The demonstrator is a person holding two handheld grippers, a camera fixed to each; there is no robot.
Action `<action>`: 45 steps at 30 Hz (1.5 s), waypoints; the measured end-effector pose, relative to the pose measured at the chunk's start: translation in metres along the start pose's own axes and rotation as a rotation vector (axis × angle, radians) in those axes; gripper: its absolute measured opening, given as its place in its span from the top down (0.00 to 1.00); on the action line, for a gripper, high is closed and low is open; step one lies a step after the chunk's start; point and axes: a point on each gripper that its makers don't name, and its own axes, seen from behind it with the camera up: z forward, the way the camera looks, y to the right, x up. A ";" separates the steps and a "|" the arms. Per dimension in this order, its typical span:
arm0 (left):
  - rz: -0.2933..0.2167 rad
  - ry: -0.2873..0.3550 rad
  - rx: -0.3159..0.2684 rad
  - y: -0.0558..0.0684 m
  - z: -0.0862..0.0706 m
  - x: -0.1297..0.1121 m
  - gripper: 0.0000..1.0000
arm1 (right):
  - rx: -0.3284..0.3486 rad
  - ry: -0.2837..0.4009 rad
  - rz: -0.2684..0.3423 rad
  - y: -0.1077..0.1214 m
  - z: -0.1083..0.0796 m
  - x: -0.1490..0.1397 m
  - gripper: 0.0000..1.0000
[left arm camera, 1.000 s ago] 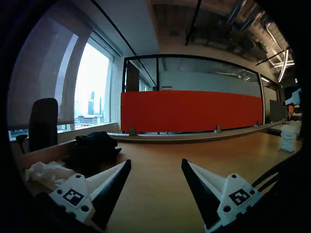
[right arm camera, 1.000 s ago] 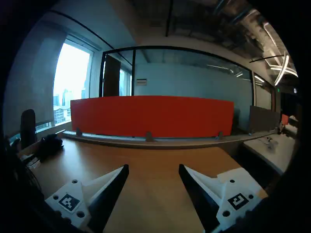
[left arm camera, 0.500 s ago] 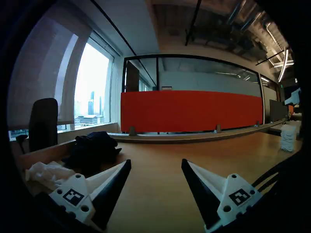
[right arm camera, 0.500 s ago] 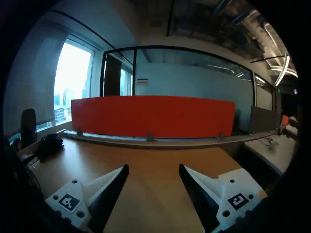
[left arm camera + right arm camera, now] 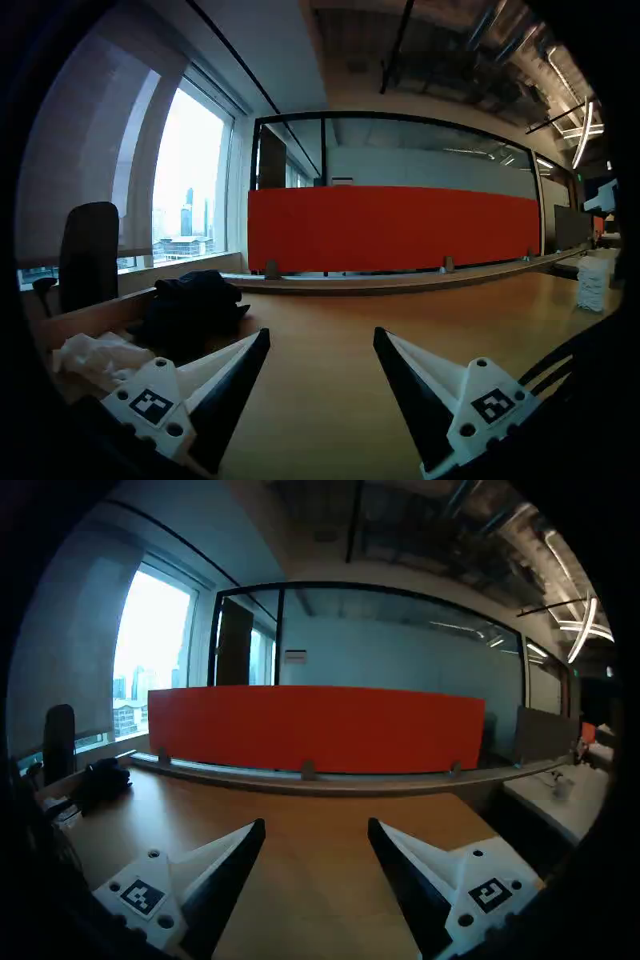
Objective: Fold towel
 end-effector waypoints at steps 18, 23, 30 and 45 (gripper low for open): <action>-0.001 0.001 0.000 0.001 0.000 -0.001 0.04 | -0.009 0.087 0.028 0.021 -0.003 -0.015 0.00; -0.001 0.001 0.000 0.001 0.000 -0.002 0.04 | -0.004 0.092 0.058 0.019 -0.001 -0.038 0.00; -0.001 0.001 0.000 0.002 0.000 -0.003 0.04 | -0.006 0.091 0.074 0.020 0.003 -0.065 0.00; -0.001 0.002 0.000 0.001 0.000 -0.004 0.04 | -0.035 0.087 0.064 0.028 0.009 -0.105 0.01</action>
